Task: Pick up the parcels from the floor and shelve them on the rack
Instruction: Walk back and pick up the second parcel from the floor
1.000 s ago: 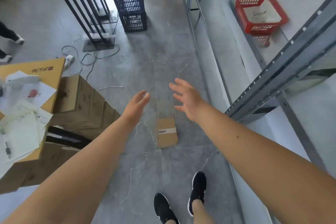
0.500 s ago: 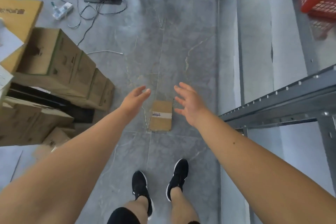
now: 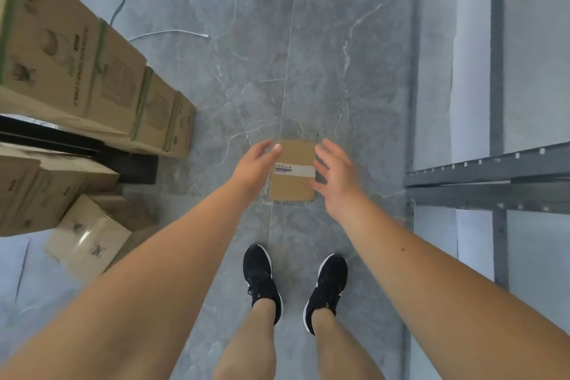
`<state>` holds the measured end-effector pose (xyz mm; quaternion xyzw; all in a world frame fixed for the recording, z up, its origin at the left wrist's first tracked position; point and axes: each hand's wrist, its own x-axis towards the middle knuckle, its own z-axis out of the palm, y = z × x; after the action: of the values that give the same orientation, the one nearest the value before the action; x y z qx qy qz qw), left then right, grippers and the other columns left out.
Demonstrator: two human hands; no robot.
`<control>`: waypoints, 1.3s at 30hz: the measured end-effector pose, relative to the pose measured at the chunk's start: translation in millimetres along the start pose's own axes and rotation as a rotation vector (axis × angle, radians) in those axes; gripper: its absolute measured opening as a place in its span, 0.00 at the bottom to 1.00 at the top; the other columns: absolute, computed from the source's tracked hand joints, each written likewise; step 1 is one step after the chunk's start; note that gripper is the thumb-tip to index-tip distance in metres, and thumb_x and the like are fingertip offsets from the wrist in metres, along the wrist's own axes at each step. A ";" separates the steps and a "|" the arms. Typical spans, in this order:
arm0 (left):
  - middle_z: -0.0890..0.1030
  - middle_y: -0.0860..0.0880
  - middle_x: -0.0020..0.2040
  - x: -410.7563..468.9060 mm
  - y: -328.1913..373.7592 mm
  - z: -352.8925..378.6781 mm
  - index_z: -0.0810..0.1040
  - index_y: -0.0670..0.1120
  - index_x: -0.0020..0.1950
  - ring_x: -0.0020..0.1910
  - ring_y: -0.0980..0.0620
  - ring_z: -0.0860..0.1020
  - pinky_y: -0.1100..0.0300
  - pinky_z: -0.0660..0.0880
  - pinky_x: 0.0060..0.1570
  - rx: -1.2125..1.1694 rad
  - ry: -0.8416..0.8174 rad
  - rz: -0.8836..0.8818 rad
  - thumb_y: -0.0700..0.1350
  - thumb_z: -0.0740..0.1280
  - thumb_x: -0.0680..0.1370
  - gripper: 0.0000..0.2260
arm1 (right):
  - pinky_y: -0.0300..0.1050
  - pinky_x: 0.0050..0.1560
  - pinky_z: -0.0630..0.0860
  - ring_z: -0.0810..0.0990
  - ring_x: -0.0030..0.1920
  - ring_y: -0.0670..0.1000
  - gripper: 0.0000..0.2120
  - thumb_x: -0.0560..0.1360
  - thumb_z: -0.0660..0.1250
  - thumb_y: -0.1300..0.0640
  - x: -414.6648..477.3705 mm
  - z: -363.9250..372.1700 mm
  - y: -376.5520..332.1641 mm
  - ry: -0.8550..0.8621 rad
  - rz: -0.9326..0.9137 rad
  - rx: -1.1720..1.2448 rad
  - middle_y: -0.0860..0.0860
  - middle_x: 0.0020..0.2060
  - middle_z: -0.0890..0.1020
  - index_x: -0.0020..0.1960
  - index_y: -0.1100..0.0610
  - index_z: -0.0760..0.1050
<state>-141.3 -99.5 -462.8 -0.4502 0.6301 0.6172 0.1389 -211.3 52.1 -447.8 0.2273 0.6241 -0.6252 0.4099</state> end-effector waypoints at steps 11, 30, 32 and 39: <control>0.72 0.48 0.78 133.3 -110.8 25.3 0.69 0.50 0.80 0.77 0.46 0.69 0.46 0.66 0.77 -0.090 0.058 -0.160 0.58 0.63 0.84 0.25 | 0.61 0.75 0.66 0.70 0.77 0.51 0.27 0.81 0.67 0.43 153.3 -16.6 97.6 0.081 0.070 0.065 0.48 0.75 0.76 0.78 0.47 0.71; 0.69 0.45 0.80 270.7 -194.9 55.0 0.65 0.48 0.83 0.78 0.41 0.68 0.38 0.65 0.77 -0.066 0.093 -0.209 0.63 0.60 0.84 0.31 | 0.60 0.64 0.82 0.87 0.59 0.57 0.33 0.81 0.52 0.28 316.0 -39.3 183.0 0.096 0.152 -0.057 0.54 0.59 0.88 0.66 0.49 0.83; 0.72 0.45 0.78 275.5 -193.9 60.7 0.67 0.48 0.81 0.76 0.41 0.71 0.40 0.66 0.76 -0.037 0.078 -0.193 0.63 0.59 0.84 0.30 | 0.62 0.67 0.80 0.86 0.60 0.57 0.36 0.77 0.52 0.27 320.5 -37.4 184.8 0.115 0.118 -0.117 0.53 0.60 0.87 0.67 0.50 0.82; 0.74 0.49 0.73 267.4 -177.3 72.9 0.68 0.48 0.81 0.71 0.46 0.72 0.52 0.66 0.64 -0.100 0.105 -0.231 0.63 0.59 0.85 0.29 | 0.60 0.71 0.77 0.84 0.63 0.54 0.36 0.76 0.51 0.25 314.5 -37.4 178.3 0.134 0.090 -0.189 0.50 0.62 0.86 0.67 0.47 0.82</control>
<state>-186.8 -109.9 -788.5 -0.5579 0.5489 0.6032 0.1534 -254.1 36.8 -808.4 0.2569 0.6955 -0.5277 0.4145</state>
